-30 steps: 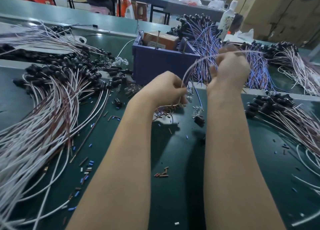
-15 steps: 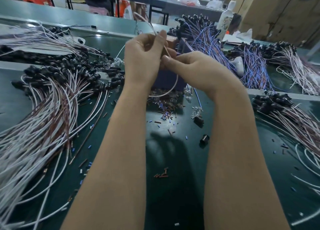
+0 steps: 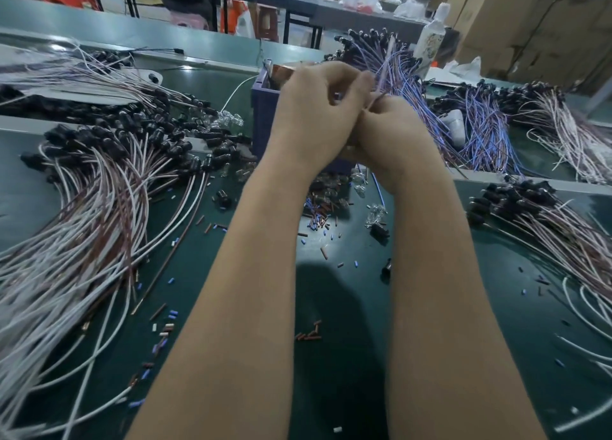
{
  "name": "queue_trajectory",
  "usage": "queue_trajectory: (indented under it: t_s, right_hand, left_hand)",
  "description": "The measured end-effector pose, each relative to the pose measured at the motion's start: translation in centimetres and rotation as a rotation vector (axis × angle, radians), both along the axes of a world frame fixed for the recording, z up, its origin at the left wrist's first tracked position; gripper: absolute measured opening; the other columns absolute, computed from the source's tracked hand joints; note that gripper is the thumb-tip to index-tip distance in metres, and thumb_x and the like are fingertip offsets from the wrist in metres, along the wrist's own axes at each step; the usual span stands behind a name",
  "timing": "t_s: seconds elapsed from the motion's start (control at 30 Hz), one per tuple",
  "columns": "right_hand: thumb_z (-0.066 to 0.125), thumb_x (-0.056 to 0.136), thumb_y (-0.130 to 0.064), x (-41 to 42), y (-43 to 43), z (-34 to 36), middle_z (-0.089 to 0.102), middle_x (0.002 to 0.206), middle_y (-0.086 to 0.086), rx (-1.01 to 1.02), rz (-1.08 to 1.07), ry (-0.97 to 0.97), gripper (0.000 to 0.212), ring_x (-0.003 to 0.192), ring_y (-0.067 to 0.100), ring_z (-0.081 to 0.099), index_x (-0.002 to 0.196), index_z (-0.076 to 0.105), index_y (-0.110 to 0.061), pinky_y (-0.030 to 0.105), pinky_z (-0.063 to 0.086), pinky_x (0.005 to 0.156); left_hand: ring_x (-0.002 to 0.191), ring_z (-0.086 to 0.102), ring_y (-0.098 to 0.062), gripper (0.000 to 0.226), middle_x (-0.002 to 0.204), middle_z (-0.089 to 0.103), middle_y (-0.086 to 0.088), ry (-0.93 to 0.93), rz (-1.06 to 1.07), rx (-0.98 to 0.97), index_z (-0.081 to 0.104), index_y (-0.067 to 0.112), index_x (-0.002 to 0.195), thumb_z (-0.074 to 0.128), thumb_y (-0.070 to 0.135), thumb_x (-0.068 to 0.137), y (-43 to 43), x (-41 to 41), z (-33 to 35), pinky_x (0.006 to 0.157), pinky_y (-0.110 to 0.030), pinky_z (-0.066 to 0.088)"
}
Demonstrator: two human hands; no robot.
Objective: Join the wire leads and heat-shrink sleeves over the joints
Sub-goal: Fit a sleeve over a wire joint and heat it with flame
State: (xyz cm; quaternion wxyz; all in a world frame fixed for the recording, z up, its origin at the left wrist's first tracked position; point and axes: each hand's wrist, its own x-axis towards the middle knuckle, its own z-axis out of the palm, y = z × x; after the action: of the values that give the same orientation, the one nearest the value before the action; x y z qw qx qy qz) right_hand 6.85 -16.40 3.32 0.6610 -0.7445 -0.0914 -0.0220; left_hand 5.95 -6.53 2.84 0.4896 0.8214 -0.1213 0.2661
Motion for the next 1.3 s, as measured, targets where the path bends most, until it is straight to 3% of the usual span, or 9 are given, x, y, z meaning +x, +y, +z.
queue_trajectory:
  t_s: [0.13,0.3,0.47,0.63,0.8,0.9,1.07,1.17,1.3]
  right_hand:
    - [0.053,0.095,-0.005,0.4,-0.6,0.0,0.057,0.062,0.009,0.252,-0.204,-0.019,0.023,0.045,0.008,0.06,0.073,0.053,-0.002,0.02,0.054,0.051]
    - [0.049,0.096,-0.007,0.2,-1.0,0.4,0.057,0.052,0.003,0.276,-0.212,0.02,0.025,0.044,0.009,0.059,0.071,0.052,-0.004,0.021,0.054,0.048]
    - [0.048,0.093,-0.013,-0.6,-2.4,0.0,0.053,0.055,0.002,0.0,-0.275,0.11,0.024,0.04,0.011,0.046,0.07,0.054,-0.011,0.017,0.041,0.041]
    - [0.05,0.095,-0.024,-2.7,-7.3,0.5,0.053,0.041,-0.005,0.146,-0.305,0.185,0.03,0.033,0.007,0.041,0.069,0.058,-0.012,0.011,0.03,0.038]
    - [0.052,0.096,-0.021,-5.7,-12.6,1.5,0.05,0.046,-0.007,0.407,-0.448,0.013,0.013,0.036,0.004,0.037,0.09,0.06,-0.013,0.013,0.028,0.035]
    - [0.054,0.095,-0.016,-8.2,-15.5,2.0,0.052,0.052,-0.007,0.689,-0.608,-0.262,0.02,0.043,0.004,0.042,0.077,0.062,-0.012,0.016,0.033,0.041]
    - [0.06,0.092,-0.019,-10.8,-19.4,1.2,0.058,0.05,-0.014,0.667,-1.09,-0.564,0.015,0.045,0.0,0.052,0.079,0.059,-0.013,0.02,0.047,0.05]
    - [0.058,0.093,-0.011,-11.1,-21.6,-1.1,0.059,0.047,-0.012,0.849,-1.181,-0.401,0.016,0.043,-0.001,0.055,0.077,0.057,-0.012,0.015,0.047,0.048]
    - [0.047,0.097,-0.004,-10.4,-24.0,-5.0,0.061,0.067,0.009,1.237,-1.083,0.001,0.018,0.046,0.011,0.06,0.082,0.055,0.002,0.018,0.054,0.051]
  left_hand:
    - [0.073,0.06,-0.02,0.048,0.081,0.066,-0.005,0.276,0.234,0.013,0.066,0.003,0.089,0.038,0.041,0.1,0.7,0.9,-0.9,0.07,-0.024,0.047]
    - [0.027,0.038,-0.004,0.054,0.052,0.053,-0.001,0.572,-0.043,-0.289,0.061,0.005,0.077,0.029,0.04,0.103,-0.3,0.7,-1.8,0.034,-0.011,0.028]
    - [0.033,0.027,-0.003,0.031,0.046,0.04,0.007,0.482,-0.249,-0.773,0.053,0.014,0.083,0.033,0.025,0.104,-2.5,0.9,-1.6,0.037,-0.015,0.02]
    - [0.035,0.022,-0.001,0.037,0.046,0.032,0.008,0.619,-0.691,-1.116,0.052,0.011,0.088,0.026,0.032,0.105,-6.7,0.0,0.0,0.039,-0.014,0.015]
    - [0.034,0.023,-0.001,0.032,0.042,0.031,0.01,0.632,-0.848,-1.056,0.047,0.013,0.079,0.031,0.024,0.104,-12.6,-0.9,2.2,0.036,-0.012,0.017]
    - [0.032,0.028,0.0,0.028,0.041,0.039,0.009,0.593,-0.833,-1.098,0.045,0.013,0.075,0.035,0.013,0.102,-16.4,-1.8,3.5,0.034,-0.012,0.02]
    - [0.034,0.043,0.0,0.035,0.042,0.052,0.007,0.597,-0.684,-0.991,0.05,0.011,0.064,0.042,0.007,0.098,-23.3,-3.1,3.3,0.036,-0.013,0.033]
    - [0.038,0.051,-0.001,0.026,0.043,0.058,0.006,0.675,-0.612,-0.948,0.052,0.007,0.074,0.041,0.004,0.098,-27.0,-3.4,1.5,0.041,-0.014,0.04]
    - [0.064,0.052,-0.012,0.02,0.08,0.059,-0.008,0.978,-0.621,-0.893,0.051,0.003,0.089,0.035,0.007,0.1,-29.7,-3.0,-2.2,0.054,-0.017,0.043]
